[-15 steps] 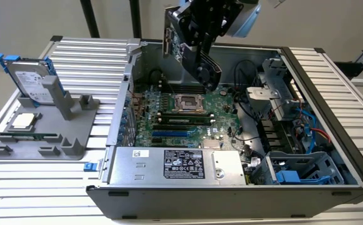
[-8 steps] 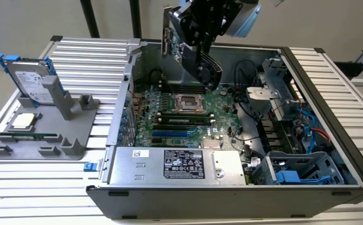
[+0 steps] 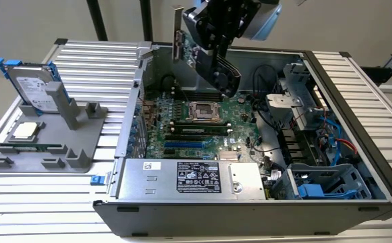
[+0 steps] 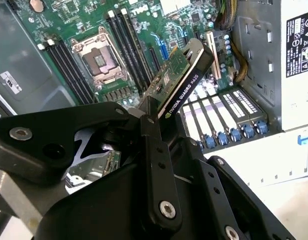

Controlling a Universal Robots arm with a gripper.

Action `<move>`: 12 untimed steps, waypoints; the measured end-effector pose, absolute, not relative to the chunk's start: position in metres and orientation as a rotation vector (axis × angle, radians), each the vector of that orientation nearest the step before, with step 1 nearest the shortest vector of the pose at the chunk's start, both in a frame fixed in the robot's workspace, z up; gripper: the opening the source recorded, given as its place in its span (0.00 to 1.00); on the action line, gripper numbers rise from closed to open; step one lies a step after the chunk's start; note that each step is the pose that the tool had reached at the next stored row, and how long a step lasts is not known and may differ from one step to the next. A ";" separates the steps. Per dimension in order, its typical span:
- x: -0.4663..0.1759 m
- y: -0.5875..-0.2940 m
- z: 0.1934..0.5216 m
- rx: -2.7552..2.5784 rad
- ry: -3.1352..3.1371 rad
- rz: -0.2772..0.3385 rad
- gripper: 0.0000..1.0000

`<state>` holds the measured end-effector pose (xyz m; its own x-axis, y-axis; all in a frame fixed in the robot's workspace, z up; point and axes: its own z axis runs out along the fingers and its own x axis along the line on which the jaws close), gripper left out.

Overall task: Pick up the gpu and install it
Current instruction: 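Insert the gpu into the slot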

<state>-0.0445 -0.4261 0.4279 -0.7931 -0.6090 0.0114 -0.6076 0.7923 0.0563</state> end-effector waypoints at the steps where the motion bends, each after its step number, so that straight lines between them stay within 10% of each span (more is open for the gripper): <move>1: -0.045 -0.426 0.428 1.008 -2.944 -0.077 0.00; 12: -0.045 -0.426 0.428 1.104 -2.908 -0.076 0.00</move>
<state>-0.0445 -0.4261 0.4284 -0.7479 -0.6638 0.0114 -0.6623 0.7471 0.0563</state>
